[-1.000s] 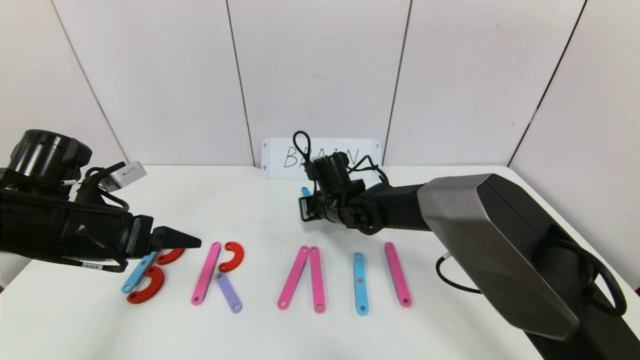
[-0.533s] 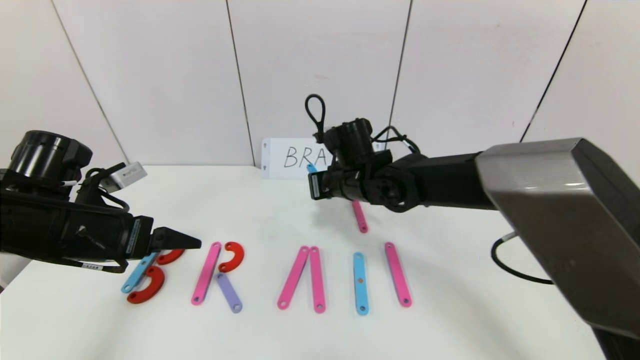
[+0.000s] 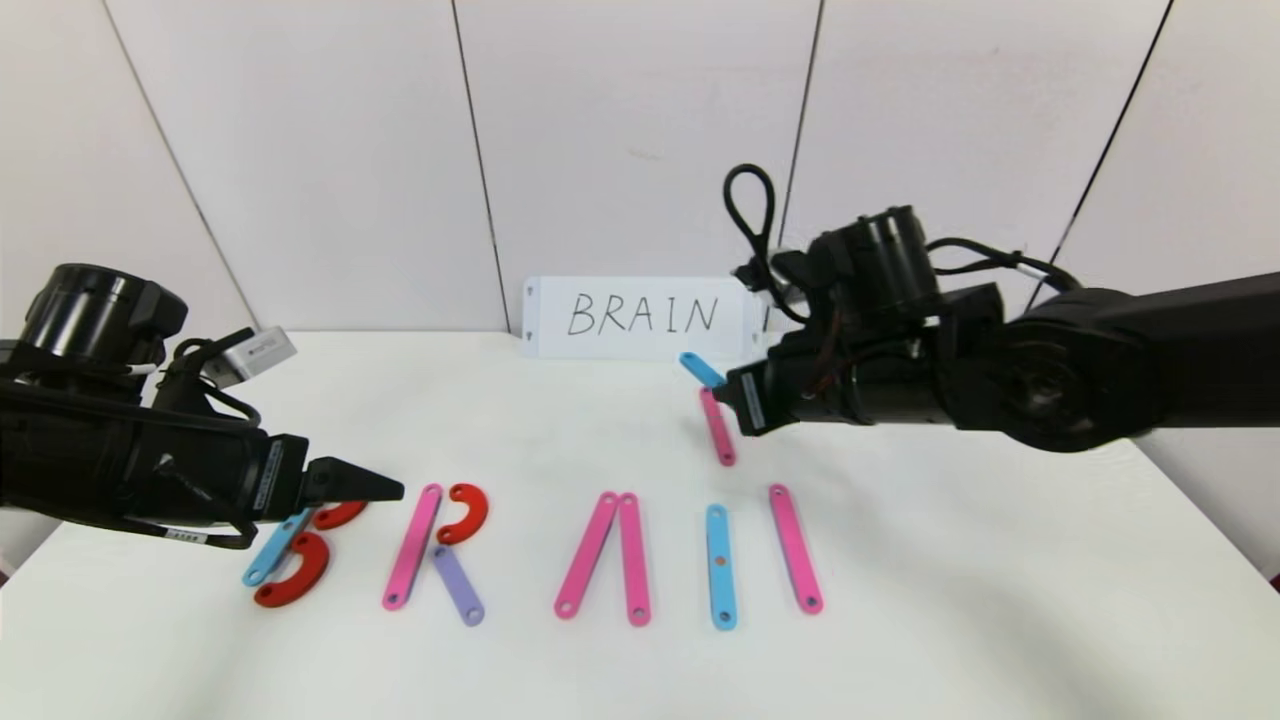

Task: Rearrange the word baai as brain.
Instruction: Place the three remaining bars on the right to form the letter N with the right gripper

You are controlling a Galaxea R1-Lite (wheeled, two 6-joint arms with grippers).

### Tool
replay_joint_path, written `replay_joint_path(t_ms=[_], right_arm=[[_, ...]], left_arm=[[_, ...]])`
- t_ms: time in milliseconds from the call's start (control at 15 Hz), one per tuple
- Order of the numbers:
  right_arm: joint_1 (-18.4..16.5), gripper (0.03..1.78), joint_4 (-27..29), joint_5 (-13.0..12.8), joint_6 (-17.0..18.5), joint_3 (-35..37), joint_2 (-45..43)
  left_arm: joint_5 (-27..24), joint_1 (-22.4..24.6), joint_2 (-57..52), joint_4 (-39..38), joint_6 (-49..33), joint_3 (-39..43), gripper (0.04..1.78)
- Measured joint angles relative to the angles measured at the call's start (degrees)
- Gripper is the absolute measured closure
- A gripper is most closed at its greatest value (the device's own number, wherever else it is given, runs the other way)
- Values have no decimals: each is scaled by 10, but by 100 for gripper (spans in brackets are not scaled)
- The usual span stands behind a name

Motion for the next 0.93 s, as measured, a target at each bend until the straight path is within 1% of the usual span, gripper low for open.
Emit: replay_joint_path(t_ms=[133,267,467,533,600,733,933], right_arm=[[-30,154,-32,28,-24,76,-40],[-56,154,-67,49,-46,150,-70],[-95,154,-111,90,-81,246,-98],[-107,154,-130,100,-85,271,-102],[-119,154,-155,104,-87,293,-104],[-130,154,-185,107,-91,324,-104],[-142,154,-190,107,-103,352,-99]], left_arm=[[0,0,0,0,0,0,8],[0,0,0,0,0,0,8],[0,0,-1,0,0,1,8],[0,0,-2,0,0,1,8],[0,0,-3,0,0,2,8],[-1,-1,-3,0,1,3,8],[-1,-1,-3,0,1,3,8]])
